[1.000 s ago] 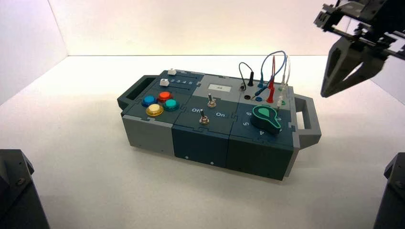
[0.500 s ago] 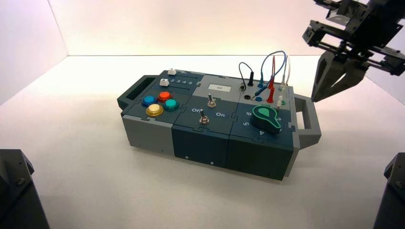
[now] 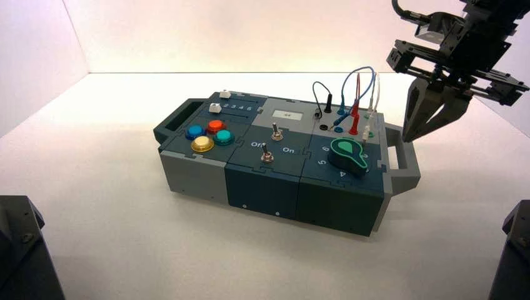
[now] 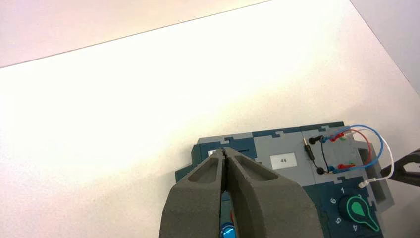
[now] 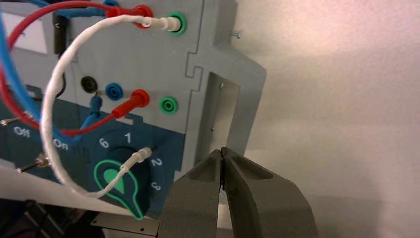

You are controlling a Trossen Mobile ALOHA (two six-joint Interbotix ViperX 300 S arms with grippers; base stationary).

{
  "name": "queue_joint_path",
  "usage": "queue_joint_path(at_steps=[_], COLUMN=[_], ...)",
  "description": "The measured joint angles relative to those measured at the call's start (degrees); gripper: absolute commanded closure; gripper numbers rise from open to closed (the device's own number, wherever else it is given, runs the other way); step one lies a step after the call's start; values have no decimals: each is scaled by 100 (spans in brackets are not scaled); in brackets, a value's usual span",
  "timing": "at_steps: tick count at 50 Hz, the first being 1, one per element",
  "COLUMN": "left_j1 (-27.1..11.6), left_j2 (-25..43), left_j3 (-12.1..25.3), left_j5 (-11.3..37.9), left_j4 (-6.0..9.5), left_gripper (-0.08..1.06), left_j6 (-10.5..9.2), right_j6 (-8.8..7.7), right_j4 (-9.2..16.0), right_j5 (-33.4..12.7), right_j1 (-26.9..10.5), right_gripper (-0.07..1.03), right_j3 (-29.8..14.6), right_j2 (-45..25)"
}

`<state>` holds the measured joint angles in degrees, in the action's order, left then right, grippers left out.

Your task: Move the box to the left.

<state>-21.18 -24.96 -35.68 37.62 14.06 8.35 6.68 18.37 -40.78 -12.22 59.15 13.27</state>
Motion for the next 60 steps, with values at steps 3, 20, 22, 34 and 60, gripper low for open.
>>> queue_joint_path(at_steps=[3,20,22,34,60], left_j1=[-9,-9,-9,-9,-9], left_j2=[-9,-123,-123,-211,-237], left_j3=[0,53,53,53,35], left_j5=[0,53,70,123,88], left_j4=[0,0,0,-9,-18], left_gripper=[101,101,101,101,101], left_j6=[9,88,97,176,237], right_j6=[26,53,53,97,149], right_j4=[-53,-167,-185,-563,-598], right_j5=[18,220,211,53,-185], right_j1=[18,79,114,686,729], right_gripper=[98,98,98,98,98], right_j3=[-35,-352,-387,-378,-79], right_j2=[-105,-615,-642,-413,-70])
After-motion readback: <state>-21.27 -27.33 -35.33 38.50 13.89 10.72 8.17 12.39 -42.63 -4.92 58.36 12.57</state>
